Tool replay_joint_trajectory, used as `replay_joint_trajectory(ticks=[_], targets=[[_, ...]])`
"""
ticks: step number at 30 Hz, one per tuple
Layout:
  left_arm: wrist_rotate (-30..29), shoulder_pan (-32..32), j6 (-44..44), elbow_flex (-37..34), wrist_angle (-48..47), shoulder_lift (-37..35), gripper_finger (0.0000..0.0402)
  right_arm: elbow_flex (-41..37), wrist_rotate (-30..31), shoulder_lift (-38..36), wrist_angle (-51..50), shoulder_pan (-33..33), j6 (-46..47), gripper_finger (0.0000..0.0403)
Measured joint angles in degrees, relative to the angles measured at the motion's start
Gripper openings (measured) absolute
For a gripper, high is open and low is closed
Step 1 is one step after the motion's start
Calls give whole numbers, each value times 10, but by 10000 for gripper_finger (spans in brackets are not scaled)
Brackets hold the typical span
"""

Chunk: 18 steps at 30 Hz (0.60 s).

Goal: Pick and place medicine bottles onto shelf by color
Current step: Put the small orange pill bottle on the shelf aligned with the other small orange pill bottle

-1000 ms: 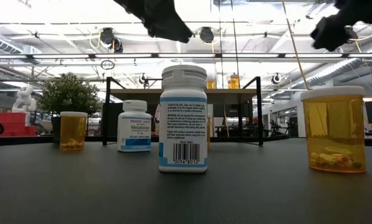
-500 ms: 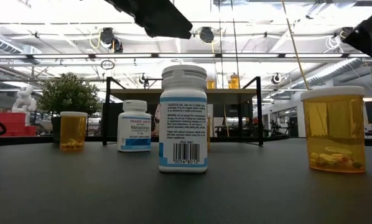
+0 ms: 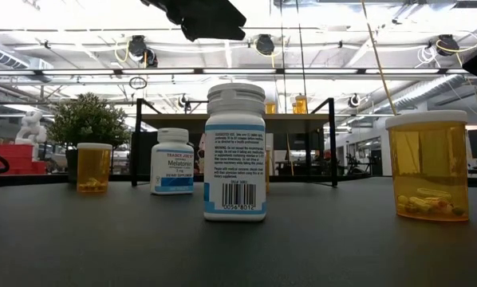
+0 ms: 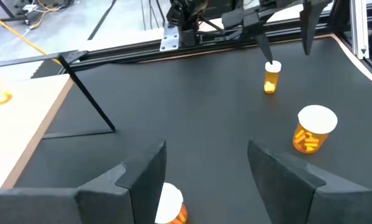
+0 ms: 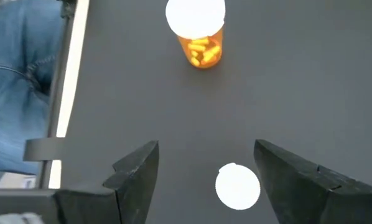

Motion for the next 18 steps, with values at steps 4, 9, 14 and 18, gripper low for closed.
replay_joint_trajectory(ticks=[4,9,14,18], targets=[[-5,-6,-2,0,0,0,227,0,0,8,-13,0,-5,260],[-10,-8,-2,0,-1,0,227,0,-3,15,-16,0,-12,259],[-10,-8,0,0,-1,0,227,-2,-3,16,-23,10,-8,243],[-10,-8,0,0,-1,0,227,-23,-3,17,-24,16,18,230]])
